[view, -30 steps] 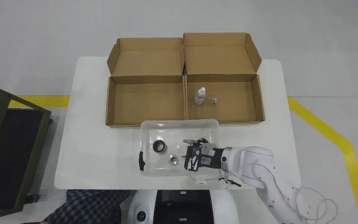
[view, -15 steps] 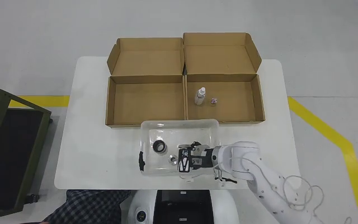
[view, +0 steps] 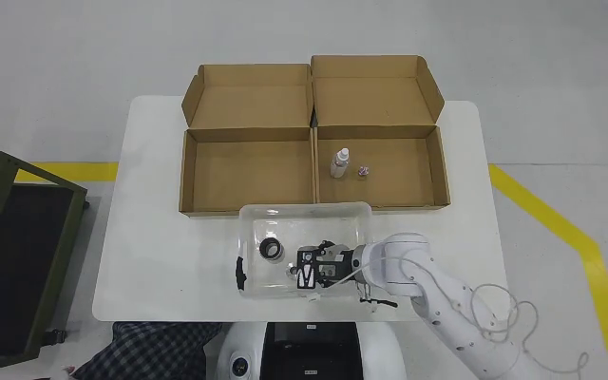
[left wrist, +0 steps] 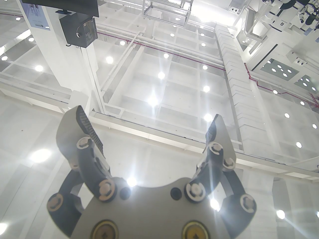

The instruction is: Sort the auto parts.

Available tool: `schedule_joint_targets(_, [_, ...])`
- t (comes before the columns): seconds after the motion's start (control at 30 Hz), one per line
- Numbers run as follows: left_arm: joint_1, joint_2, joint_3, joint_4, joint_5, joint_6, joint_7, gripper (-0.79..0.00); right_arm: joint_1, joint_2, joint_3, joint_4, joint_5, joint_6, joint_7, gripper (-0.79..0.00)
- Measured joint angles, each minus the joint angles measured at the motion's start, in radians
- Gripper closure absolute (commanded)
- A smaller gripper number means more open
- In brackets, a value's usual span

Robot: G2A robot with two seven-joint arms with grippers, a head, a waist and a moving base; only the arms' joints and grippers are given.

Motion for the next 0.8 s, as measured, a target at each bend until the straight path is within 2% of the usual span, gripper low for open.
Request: schedule_joint_targets(0.8, [0.0, 0.0, 0.0, 0.0, 0.0, 0.0, 0.0, -0.785, 0.051, -0.018, -0.104, 0.053, -0.009, 0.027, -0.021, -0.351])
